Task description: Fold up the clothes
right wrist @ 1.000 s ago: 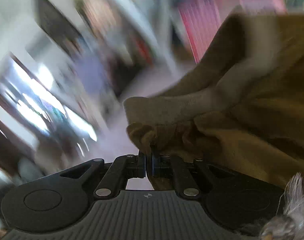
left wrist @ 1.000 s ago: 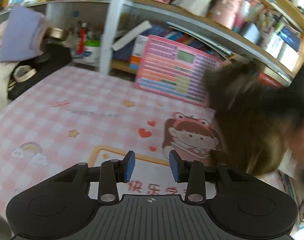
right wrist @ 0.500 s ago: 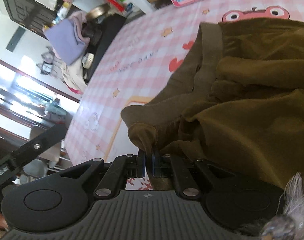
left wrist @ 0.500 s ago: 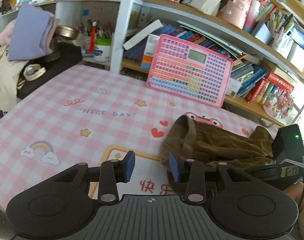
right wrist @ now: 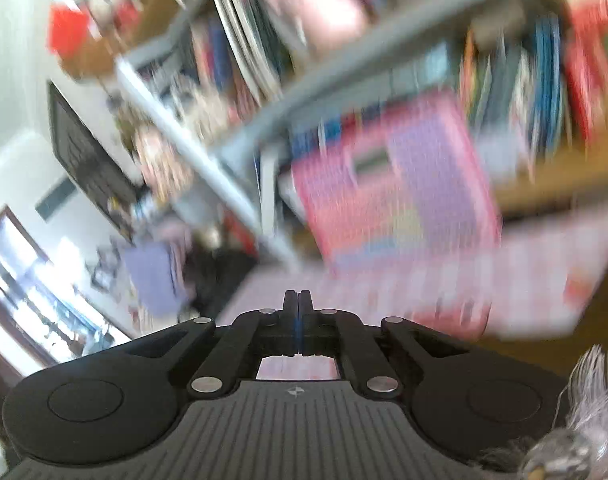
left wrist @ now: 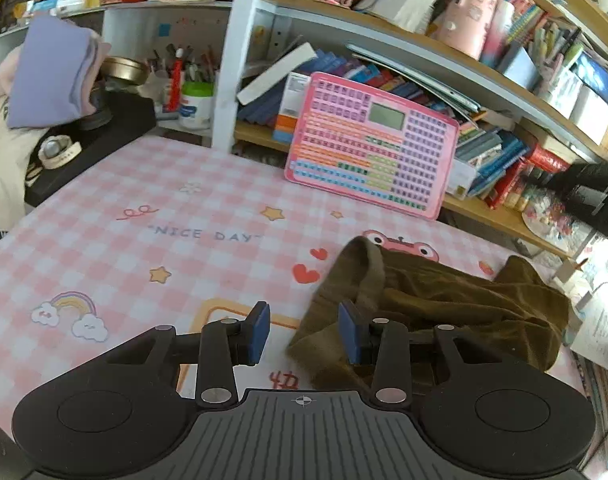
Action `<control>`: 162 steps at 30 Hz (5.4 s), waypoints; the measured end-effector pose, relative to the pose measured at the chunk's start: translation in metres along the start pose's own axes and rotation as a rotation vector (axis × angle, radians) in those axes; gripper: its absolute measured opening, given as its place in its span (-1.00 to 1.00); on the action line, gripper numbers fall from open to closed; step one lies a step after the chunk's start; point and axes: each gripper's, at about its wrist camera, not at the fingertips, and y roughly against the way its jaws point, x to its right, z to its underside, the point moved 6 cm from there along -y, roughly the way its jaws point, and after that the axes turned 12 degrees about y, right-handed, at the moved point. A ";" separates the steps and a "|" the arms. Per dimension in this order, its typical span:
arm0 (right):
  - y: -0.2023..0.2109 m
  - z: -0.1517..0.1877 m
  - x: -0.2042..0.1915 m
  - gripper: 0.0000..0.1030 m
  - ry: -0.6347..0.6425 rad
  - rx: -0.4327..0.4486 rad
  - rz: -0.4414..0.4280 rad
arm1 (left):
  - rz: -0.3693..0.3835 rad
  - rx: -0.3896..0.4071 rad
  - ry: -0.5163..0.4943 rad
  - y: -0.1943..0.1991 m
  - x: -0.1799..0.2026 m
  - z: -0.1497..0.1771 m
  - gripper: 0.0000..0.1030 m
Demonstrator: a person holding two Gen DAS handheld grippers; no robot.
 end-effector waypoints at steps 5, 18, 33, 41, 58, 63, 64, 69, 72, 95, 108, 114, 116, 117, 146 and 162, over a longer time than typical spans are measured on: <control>0.007 -0.014 -0.025 -0.95 0.123 -0.019 -0.005 | 0.024 -0.008 0.028 -0.010 -0.013 -0.007 -0.26; -0.131 0.172 -0.123 0.23 0.198 -0.426 0.319 | 0.163 -0.105 -0.026 -0.037 -0.066 -0.035 -0.25; -0.145 0.229 -0.195 -0.60 0.311 -0.495 0.308 | 0.434 -0.323 -0.201 -0.086 -0.061 -0.040 -0.34; -0.097 0.226 -0.178 -0.17 0.132 -0.401 0.419 | 0.479 -0.423 -0.266 -0.127 -0.023 -0.010 -0.32; -0.043 0.214 -0.165 -0.11 -0.002 -0.266 0.589 | 0.569 -0.267 -0.017 -0.107 -0.031 -0.062 -0.97; -0.029 0.211 -0.150 -0.11 -0.120 -0.193 0.621 | 0.277 -0.185 -0.043 -0.146 -0.086 -0.081 -0.96; -0.028 0.211 -0.147 -0.11 -0.138 -0.190 0.631 | 0.240 -0.224 -0.035 -0.157 -0.095 -0.076 -0.95; -0.028 0.213 -0.139 -0.11 -0.187 -0.197 0.653 | 0.211 -0.293 -0.010 -0.172 -0.117 -0.062 -0.67; -0.028 0.214 -0.133 -0.11 -0.219 -0.196 0.671 | 0.225 -0.301 0.008 -0.170 -0.122 -0.061 -0.53; -0.033 0.239 -0.085 -0.05 -0.555 -0.151 0.685 | 0.316 -0.343 -0.249 -0.125 -0.099 -0.019 -0.39; -0.002 0.141 -0.168 -0.89 -0.030 0.224 0.771 | 0.308 -0.365 -0.197 -0.113 -0.114 -0.019 -0.38; -0.002 0.170 -0.147 -0.08 -0.180 0.093 0.748 | 0.327 -0.370 -0.169 -0.110 -0.113 -0.023 -0.37; 0.006 0.182 -0.134 -0.08 -0.242 0.067 0.794 | 0.337 -0.368 -0.168 -0.107 -0.112 -0.025 -0.37; 0.010 0.188 -0.128 -0.08 -0.273 0.053 0.817 | 0.342 -0.367 -0.167 -0.105 -0.111 -0.026 -0.37; 0.047 0.175 -0.061 -0.04 -0.258 0.023 0.613 | 0.251 -0.270 -0.028 -0.055 -0.055 0.012 -0.33; 0.050 0.206 0.022 -0.03 -0.231 -0.179 0.553 | 0.058 -0.185 0.097 -0.008 -0.025 0.072 -0.25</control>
